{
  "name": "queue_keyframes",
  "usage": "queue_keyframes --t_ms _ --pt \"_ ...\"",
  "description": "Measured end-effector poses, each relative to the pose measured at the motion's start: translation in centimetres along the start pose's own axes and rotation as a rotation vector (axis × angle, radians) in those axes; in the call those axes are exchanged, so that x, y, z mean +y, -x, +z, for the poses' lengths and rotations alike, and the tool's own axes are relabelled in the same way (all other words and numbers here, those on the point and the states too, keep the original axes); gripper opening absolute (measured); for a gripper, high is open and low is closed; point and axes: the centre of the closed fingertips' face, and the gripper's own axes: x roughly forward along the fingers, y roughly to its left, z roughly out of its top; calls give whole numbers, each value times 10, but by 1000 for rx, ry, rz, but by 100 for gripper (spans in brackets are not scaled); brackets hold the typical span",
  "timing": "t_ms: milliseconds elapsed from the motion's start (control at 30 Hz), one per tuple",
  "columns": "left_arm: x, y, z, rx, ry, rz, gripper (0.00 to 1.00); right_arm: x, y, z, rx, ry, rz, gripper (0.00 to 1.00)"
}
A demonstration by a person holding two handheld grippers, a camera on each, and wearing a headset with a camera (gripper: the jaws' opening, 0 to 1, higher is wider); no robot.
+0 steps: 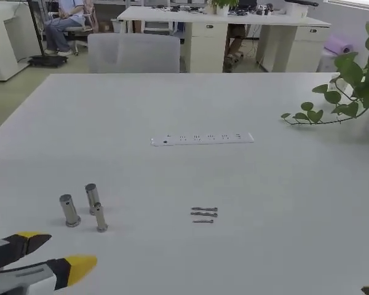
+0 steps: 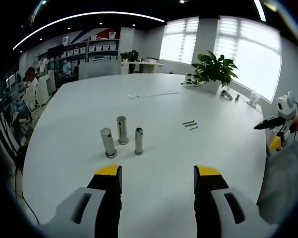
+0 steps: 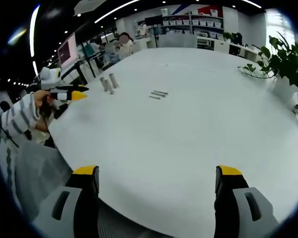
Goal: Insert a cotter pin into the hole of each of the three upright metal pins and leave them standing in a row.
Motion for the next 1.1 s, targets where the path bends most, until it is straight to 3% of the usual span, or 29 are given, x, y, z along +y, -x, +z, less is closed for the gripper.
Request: queue_keyframes --t_ms 133,267,533,900,1000,1100 --pt "1 -7 5 -1 -7 -1 55 1 -3 -3 8 -5 6 98" --pt "7 -13 13 -38 36 16 51 3 -5 -5 12 -8 11 98" --pt "7 -26 16 -27 27 15 46 5 -8 -7 23 -12 20 98" --pt "21 -47 22 -38 66 81 33 4 -8 -7 25 -14 18 98" --pt "23 -51 20 -28 59 99 31 3 -8 -7 27 -16 16 98" --pt "27 -55 17 -4 20 158 28 1 -8 -7 29 -20 11 98"
